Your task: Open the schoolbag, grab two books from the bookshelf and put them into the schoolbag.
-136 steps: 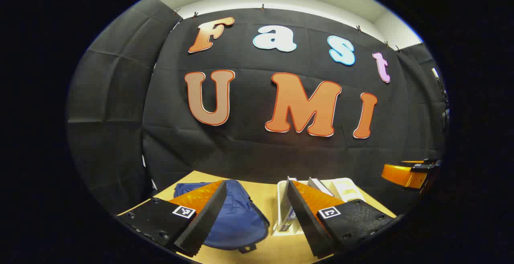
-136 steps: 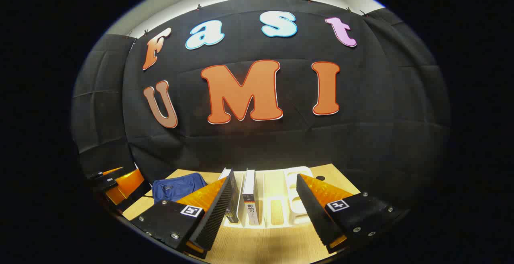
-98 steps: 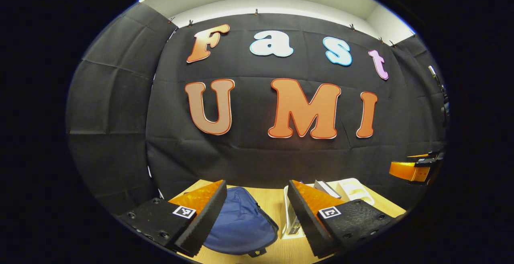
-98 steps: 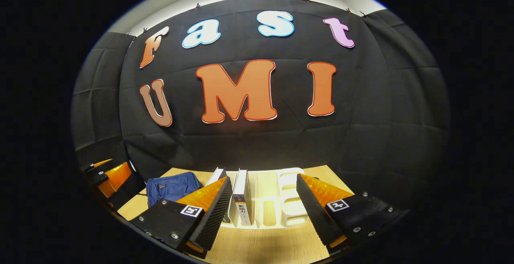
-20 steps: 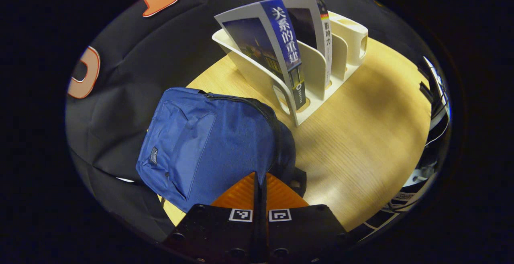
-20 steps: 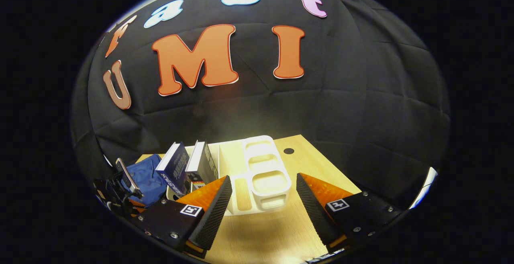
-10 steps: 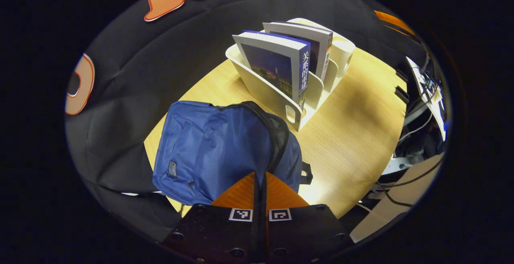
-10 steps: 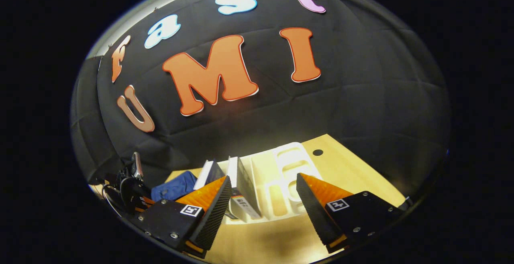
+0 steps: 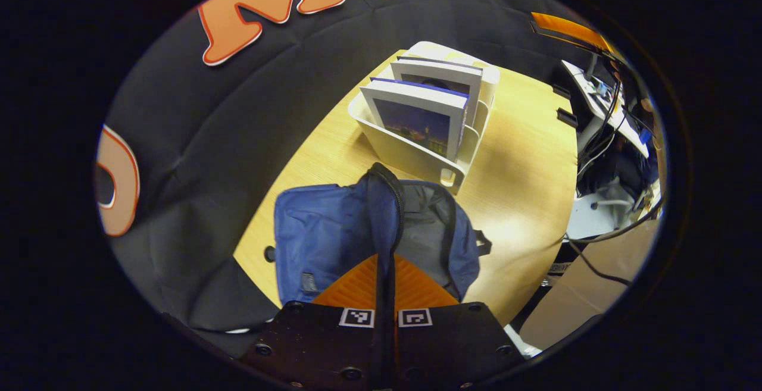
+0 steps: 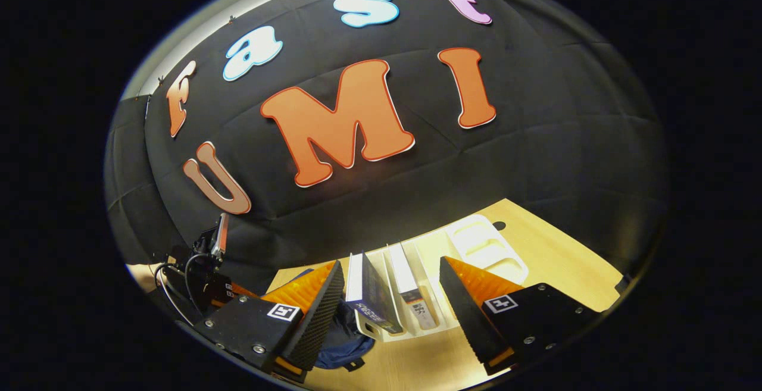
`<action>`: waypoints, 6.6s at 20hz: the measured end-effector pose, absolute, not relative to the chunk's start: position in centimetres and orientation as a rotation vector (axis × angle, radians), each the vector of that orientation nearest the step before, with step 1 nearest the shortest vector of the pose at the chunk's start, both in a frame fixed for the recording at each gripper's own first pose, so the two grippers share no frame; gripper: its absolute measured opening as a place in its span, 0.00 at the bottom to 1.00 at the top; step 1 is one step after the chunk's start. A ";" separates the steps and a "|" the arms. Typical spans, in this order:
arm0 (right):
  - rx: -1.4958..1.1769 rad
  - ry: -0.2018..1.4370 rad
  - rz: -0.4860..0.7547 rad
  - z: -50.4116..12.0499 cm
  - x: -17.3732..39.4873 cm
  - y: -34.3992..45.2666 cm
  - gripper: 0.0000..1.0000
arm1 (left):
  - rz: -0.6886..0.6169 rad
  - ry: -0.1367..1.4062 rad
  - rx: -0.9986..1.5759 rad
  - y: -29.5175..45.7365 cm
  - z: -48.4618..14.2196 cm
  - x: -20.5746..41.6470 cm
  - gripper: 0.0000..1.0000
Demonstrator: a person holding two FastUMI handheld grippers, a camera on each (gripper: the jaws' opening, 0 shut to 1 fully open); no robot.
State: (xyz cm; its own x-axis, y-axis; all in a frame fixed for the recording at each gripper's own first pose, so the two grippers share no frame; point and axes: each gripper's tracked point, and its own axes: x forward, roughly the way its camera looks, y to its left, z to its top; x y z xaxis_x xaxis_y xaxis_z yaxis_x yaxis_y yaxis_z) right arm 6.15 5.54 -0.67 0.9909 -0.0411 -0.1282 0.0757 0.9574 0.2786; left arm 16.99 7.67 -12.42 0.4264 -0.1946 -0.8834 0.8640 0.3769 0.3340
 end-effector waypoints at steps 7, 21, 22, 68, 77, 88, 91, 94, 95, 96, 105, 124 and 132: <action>0.266 0.341 0.010 -1.4 9.8 9.9 0.96 | -0.807 0.777 0.963 9.7 -10.3 21.0 0.01; 0.065 1.015 0.025 -9.1 20.6 15.1 0.97 | -0.830 0.734 0.738 13.9 -12.9 23.5 0.00; 0.041 1.044 0.016 -10.3 20.9 15.0 0.97 | -0.835 0.733 0.734 14.0 -13.2 23.6 0.00; 0.689 0.683 0.092 -6.6 8.3 18.0 0.30 | -0.784 0.661 0.775 12.2 -9.2 22.5 0.00; 0.887 0.710 0.140 -16.3 8.8 24.6 0.30 | -0.781 0.641 0.813 11.1 -8.1 21.4 0.00; 0.991 0.745 0.120 -23.1 15.6 31.1 0.30 | -0.814 0.606 0.857 9.4 -7.6 20.5 0.00; 0.949 0.746 0.104 -24.4 16.6 32.0 0.30 | -0.821 0.607 0.836 9.1 -7.5 20.3 0.01; 0.899 0.745 0.118 -24.4 16.5 32.6 0.30 | -0.812 0.611 0.852 9.4 -7.6 20.6 0.00; 0.898 0.746 0.117 -24.5 16.5 32.6 0.30 | -0.809 0.609 0.855 9.4 -7.7 20.8 0.00; 0.902 0.758 0.118 -24.6 16.4 32.6 0.30 | -0.810 0.611 0.857 9.2 -7.7 20.8 0.00; 0.851 0.900 0.068 -26.4 14.2 31.9 0.71 | -0.817 0.631 0.854 9.3 -8.0 20.4 0.00; 0.559 0.834 0.030 -20.2 8.8 22.9 0.97 | -0.838 0.637 0.859 9.0 -9.3 19.1 0.00; 0.346 0.804 0.003 -13.8 7.0 16.3 0.97 | -0.830 0.640 0.847 8.7 -10.2 19.3 0.00</action>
State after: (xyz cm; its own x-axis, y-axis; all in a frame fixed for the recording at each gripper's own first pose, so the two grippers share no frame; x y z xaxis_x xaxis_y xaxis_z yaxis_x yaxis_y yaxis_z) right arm 7.01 16.27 -13.76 0.6973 0.1335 -0.7043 0.1274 0.9437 0.3051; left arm 19.33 8.68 -10.16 0.5289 -0.3679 -0.7648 0.8330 0.3973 0.3850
